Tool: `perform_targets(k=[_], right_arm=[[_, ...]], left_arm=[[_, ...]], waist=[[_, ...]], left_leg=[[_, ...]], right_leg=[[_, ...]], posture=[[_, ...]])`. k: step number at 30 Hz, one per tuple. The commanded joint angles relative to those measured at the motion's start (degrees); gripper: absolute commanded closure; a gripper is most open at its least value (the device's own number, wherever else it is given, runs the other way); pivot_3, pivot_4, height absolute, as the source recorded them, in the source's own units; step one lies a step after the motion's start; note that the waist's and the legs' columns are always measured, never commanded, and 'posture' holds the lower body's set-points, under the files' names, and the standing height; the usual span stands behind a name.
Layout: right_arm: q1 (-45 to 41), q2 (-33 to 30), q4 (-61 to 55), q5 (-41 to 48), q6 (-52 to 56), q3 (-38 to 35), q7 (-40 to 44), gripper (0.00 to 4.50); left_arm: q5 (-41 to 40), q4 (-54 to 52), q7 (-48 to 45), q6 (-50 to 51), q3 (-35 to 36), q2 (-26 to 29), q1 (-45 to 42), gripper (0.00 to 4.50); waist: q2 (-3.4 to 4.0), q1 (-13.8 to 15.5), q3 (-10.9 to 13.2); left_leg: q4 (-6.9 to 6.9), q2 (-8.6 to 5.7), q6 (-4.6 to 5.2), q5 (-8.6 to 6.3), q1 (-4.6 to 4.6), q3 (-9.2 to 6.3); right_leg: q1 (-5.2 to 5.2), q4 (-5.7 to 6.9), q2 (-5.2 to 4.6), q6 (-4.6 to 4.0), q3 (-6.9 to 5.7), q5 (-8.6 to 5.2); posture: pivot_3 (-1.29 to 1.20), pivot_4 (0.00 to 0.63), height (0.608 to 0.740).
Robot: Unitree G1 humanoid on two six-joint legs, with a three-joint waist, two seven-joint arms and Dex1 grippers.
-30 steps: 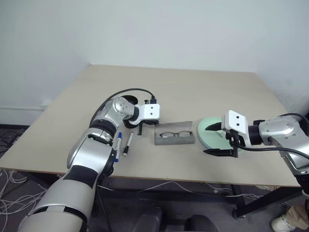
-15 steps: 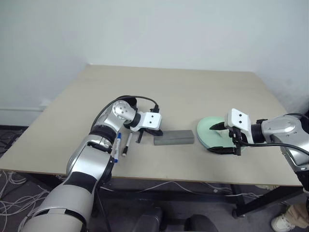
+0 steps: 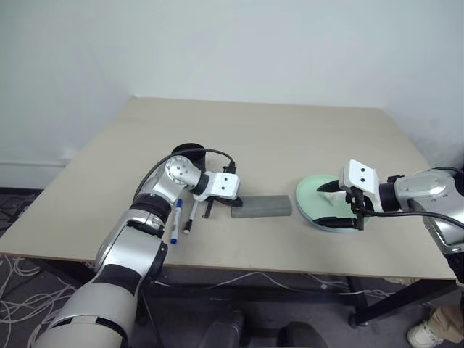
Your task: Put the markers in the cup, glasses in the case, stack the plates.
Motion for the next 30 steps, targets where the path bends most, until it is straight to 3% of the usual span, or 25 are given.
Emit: perform_targets(k=[1, 5, 13, 16, 21, 27, 30], right_arm=[[-1.27, -0.51, -0.13, 0.08, -1.05, -1.54, 0.30, 0.00], [-1.41, -0.35, 0.38, 0.05, -1.39, -1.41, 0.58, 0.00], [-2.94, 0.50, 2.50, -0.30, -1.99, -0.34, 1.62, 0.00], [-3.65, 0.90, 3.73, -0.84, -2.88, 0.13, 2.36, 0.00], [-4.65, 1.28, 6.06, -1.23, -4.28, 0.72, 3.68, 0.00], [-6.28, 1.49, 10.05, -2.14, -6.52, 1.44, 5.61, 0.00], [-7.15, 2.18, 11.19, -2.70, -7.21, 2.02, 6.38, 0.00]], left_arm=[[-4.46, -4.61, -2.02, 2.71, 3.50, 1.94, -0.94, 4.49], [-9.49, -15.61, -5.59, 8.66, 5.63, 5.26, 4.95, 4.49], [-18.20, -53.65, -1.03, 40.56, 10.42, 11.09, 25.62, 4.49], [-20.41, -65.00, 5.90, 53.41, 13.89, 11.03, 30.77, 3.95], [-21.31, -74.24, 20.69, 72.68, 20.12, 8.82, 34.64, 2.30], [-18.29, -79.23, 36.70, 90.20, 22.71, 5.73, 35.09, 0.41], [-17.59, -80.34, 41.88, 93.92, 21.75, 4.76, 34.85, 0.41]], waist=[[0.00, 0.00, 0.00], [0.04, -0.08, -0.02], [0.05, -0.72, -0.02], [0.07, -0.52, -0.01], [0.06, -0.44, -0.01], [0.06, -0.44, 0.00], [0.03, -0.43, 0.00]], left_leg=[[-0.01, 0.00, 0.00, 0.00, 0.00, 0.01], [-0.06, 0.00, -0.01, 0.01, 0.01, 0.04], [-0.20, -0.01, -0.06, 0.04, 0.05, 0.12], [-0.24, -0.01, -0.09, 0.06, 0.06, 0.13], [-0.45, -0.03, -0.15, 0.10, 0.27, 0.13], [-0.80, -0.08, -0.22, 0.13, 1.01, 0.14], [-0.87, -0.09, -0.23, 0.13, 1.09, 0.09]], right_leg=[[-0.01, 0.00, 0.01, 0.00, 0.01, 0.00], [-0.03, -0.02, 0.03, 0.00, 0.14, 0.00], [-0.20, 0.00, 0.22, -0.02, 0.59, 0.01], [-0.21, 0.01, 0.23, -0.07, 0.57, 0.03], [-0.15, 0.02, 0.24, -0.15, 0.63, 0.23], [0.40, 0.00, 0.18, -0.07, 0.69, 0.12], [0.38, 0.00, 0.16, -0.09, 0.65, 0.23]], posture=[[0.00, 0.000, 0.709], [0.00, 0.000, 0.709], [0.00, 0.000, 0.709], [0.00, 0.000, 0.709], [0.00, 0.000, 0.709], [0.00, 0.000, 0.709], [0.00, 0.000, 0.709]])
